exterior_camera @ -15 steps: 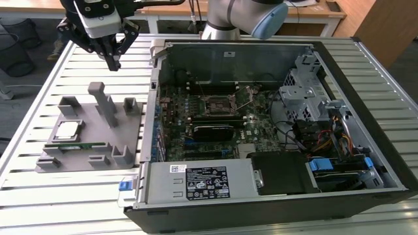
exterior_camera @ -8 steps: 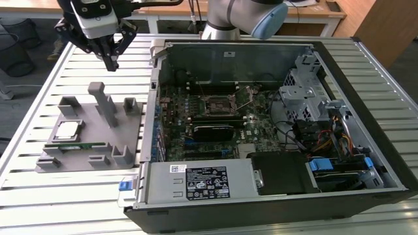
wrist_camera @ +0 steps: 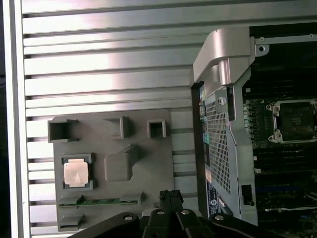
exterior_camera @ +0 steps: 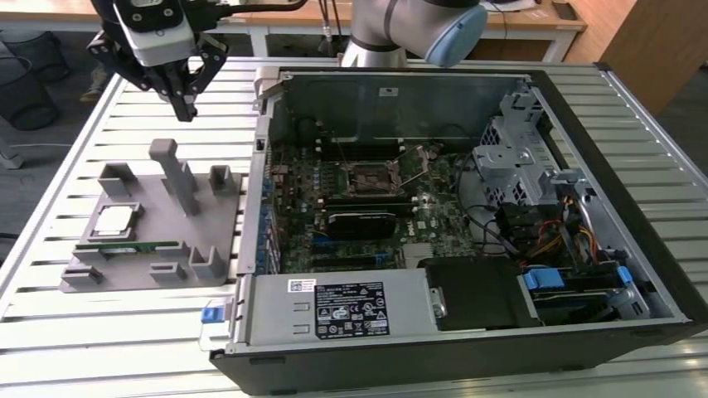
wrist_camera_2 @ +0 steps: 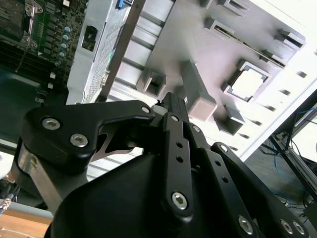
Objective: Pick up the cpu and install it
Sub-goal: 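Reach for the cpu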
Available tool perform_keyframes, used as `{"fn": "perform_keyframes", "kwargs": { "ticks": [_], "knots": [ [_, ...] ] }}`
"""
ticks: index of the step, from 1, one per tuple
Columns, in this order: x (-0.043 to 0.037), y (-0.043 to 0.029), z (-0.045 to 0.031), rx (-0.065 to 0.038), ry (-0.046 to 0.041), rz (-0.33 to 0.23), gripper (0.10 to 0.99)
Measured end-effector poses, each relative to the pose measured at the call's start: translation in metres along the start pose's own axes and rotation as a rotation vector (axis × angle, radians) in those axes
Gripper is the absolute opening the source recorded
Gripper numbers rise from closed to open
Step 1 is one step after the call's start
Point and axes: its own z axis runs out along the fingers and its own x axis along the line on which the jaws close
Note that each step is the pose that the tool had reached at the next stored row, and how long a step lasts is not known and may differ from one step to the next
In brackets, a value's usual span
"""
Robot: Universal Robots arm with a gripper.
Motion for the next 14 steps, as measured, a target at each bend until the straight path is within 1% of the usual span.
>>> {"fn": "perform_keyframes", "kwargs": {
  "ticks": [3, 4, 14],
  "knots": [
    [0.0016, -0.0001, 0.0003, 0.000, 0.0006, 0.000, 0.106],
    [0.0068, -0.0006, 0.0013, 0.000, 0.0027, 0.000, 0.106],
    [0.0122, -0.0010, 0.0023, 0.000, 0.0047, 0.000, 0.106]
  ]
}}
